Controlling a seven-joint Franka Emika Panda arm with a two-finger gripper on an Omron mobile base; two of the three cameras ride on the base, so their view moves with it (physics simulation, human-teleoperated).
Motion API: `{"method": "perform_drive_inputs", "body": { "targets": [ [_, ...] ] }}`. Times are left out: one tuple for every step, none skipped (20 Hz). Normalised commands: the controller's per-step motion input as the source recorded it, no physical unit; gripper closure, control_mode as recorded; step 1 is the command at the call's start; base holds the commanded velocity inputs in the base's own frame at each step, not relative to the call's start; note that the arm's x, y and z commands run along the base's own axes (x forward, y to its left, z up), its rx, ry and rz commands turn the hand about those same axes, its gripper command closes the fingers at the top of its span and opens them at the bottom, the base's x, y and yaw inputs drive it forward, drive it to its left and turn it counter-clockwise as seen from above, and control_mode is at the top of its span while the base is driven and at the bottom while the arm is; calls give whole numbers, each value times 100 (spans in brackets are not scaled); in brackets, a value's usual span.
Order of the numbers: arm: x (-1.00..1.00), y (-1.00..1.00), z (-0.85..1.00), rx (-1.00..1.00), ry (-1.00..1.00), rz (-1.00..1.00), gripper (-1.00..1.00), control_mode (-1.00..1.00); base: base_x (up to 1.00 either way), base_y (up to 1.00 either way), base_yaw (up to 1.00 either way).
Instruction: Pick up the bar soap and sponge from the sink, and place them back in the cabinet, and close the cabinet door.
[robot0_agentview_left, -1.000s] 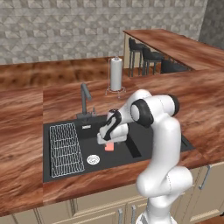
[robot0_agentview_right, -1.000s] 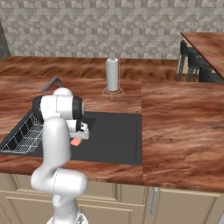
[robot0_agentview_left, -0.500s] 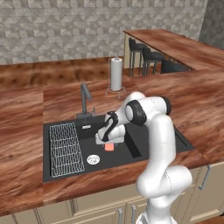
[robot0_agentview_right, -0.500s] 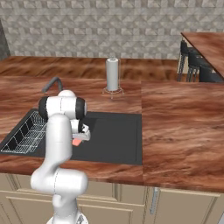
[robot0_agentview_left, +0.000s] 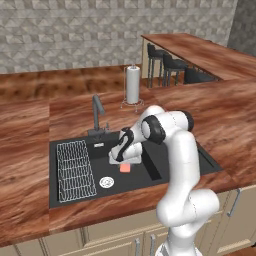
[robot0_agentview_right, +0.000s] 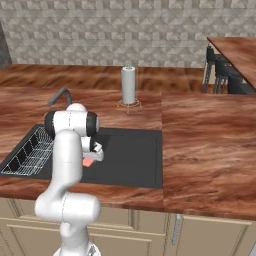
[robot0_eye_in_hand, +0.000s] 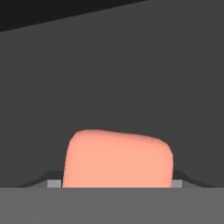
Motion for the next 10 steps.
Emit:
{"method": "perform_drive_inputs", "body": {
  "targets": [
    [0, -1, 0, 0, 1, 0, 100, -100, 0, 0, 0],
    [0, -4, 0, 0, 0, 0, 100, -100, 0, 0, 0],
    [0, -29, 0, 7, 0, 0, 100, -100, 0, 0, 0],
    [-34, -43, 19, 13, -5, 4, 100, -100, 0, 0, 0],
    [-33, -38, 41, 8, -6, 1, 100, -100, 0, 0, 0],
    [-36, -46, 71, 8, -7, 1, 100, -100, 0, 0, 0],
    [-50, -38, 100, 9, -15, 2, 100, -100, 0, 0, 0],
    [-46, -38, 100, 7, -10, 1, 100, -100, 0, 0, 0],
    [-42, -38, 100, 5, -10, 0, 100, -100, 0, 0, 0],
    [-53, -26, 100, 3, -13, 1, 100, -100, 0, 0, 0]
  ]
}}
